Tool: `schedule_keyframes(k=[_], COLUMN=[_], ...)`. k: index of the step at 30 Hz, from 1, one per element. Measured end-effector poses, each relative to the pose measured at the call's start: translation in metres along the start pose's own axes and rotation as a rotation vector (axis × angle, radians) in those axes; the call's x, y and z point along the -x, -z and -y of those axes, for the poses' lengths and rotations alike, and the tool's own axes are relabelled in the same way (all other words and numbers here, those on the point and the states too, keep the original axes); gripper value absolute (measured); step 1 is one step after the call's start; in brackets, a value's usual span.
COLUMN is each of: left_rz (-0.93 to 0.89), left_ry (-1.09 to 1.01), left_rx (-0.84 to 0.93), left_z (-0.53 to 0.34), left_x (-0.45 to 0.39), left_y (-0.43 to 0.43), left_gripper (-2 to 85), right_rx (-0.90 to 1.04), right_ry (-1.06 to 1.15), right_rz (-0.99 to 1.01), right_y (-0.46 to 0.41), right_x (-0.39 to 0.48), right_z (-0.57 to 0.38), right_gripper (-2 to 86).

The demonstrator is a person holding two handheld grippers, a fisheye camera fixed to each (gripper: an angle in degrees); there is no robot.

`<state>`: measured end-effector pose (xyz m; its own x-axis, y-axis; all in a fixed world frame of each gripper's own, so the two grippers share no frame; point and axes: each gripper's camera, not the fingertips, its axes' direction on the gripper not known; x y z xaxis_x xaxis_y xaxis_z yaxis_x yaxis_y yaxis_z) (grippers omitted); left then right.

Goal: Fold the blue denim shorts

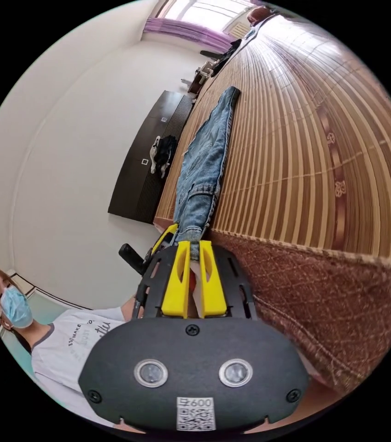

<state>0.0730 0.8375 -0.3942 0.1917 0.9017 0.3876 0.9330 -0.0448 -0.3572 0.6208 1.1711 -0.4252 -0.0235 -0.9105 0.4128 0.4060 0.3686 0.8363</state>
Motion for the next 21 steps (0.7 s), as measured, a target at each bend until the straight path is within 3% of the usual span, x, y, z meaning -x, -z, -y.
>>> schedule_keyframes(k=[4,8,12,17,19,21], left_rz=[-0.09,0.14,0.283,0.668,0.696,0.597], left_ry=[-0.064,-0.413,-0.668,-0.864,-0.941,-0.933], left_rx=[0.139,0.048,0.182,0.083,0.068,0.141], left_z=[0.011,-0.03,-0.096,-0.184,-0.211,-0.226], left_x=[-0.008,-0.096,-0.176,-0.196,-0.191,-0.176], left_y=[0.007,0.007,-0.054,-0.11,-0.121,-0.132], left_gripper=[13.2,18.1,19.4,12.1,5.9,4.5], right_rx=[-0.063,-0.017,-0.01,0.013,0.021,0.038], right_ry=[-0.112,-0.137,-0.142,-0.095,-0.085,-0.059], right_rz=[0.171,0.248,0.267,0.227,0.203,0.16], right_y=[0.019,0.016,0.015,0.012,0.011,0.008], right_x=[0.016,0.051,0.082,0.118,0.125,0.134], right_z=[-0.001,0.001,0.0,-0.004,-0.005,-0.004], right_gripper=[-0.7,-0.7,-0.7,-0.4,-0.1,0.5])
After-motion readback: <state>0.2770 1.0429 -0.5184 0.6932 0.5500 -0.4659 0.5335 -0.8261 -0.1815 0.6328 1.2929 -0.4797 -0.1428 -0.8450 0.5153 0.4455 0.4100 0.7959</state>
